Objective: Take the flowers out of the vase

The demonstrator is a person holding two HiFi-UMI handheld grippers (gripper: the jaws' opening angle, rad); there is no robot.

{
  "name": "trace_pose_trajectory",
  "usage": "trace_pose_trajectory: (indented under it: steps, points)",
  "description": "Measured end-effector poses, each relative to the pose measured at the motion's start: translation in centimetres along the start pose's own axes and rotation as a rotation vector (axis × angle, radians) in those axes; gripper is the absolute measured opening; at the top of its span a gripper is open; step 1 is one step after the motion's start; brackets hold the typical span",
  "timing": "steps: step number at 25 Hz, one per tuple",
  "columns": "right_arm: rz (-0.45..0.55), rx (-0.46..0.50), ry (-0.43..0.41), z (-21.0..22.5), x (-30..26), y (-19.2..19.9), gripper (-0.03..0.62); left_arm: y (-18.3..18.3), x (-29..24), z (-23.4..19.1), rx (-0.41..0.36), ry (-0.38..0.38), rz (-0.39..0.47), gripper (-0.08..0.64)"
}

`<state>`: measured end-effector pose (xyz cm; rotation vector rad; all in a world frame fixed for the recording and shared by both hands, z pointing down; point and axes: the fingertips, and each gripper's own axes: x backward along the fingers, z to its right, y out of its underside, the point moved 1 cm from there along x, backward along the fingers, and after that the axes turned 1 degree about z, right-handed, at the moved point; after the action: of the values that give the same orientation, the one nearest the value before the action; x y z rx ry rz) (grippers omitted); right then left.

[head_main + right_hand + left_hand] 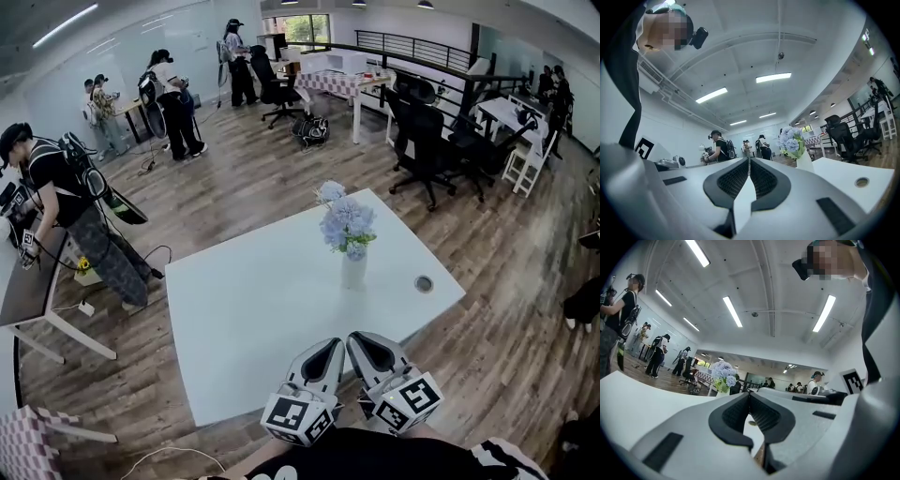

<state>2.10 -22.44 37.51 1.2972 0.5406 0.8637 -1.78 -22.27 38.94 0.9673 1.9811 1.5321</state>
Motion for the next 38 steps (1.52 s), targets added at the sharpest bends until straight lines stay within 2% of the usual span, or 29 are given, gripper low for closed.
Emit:
trace_pose_trajectory:
  steps: [10, 16, 20, 28, 38]
  points:
    - [0.005, 0.004, 0.015, 0.6, -4.1, 0.8, 0.026, -0.6, -1.5, -4.2, 0.004, 0.015, -0.008, 0.008]
    - [-0.010, -0.003, 0.027, 1.6, -4.2, 1.5, 0.026, 0.4, -2.4, -4.4, 0.032, 0.022, -0.025, 0.008]
    - [-0.013, -0.014, 0.033, 1.8, -4.4, 1.8, 0.026, 0.3, -2.5, -4.4, 0.017, 0.042, -0.037, 0.008]
    - [0.017, 0.033, 0.020, 1.3, -5.3, 0.4, 0.026, -0.3, -2.3, -6.1, 0.019, -0.003, -0.027, 0.008]
    - [0.041, 0.058, 0.095, 4.3, -4.6, 0.0, 0.026, 0.1, -4.2, -6.9, 0.050, 0.004, -0.024, 0.008]
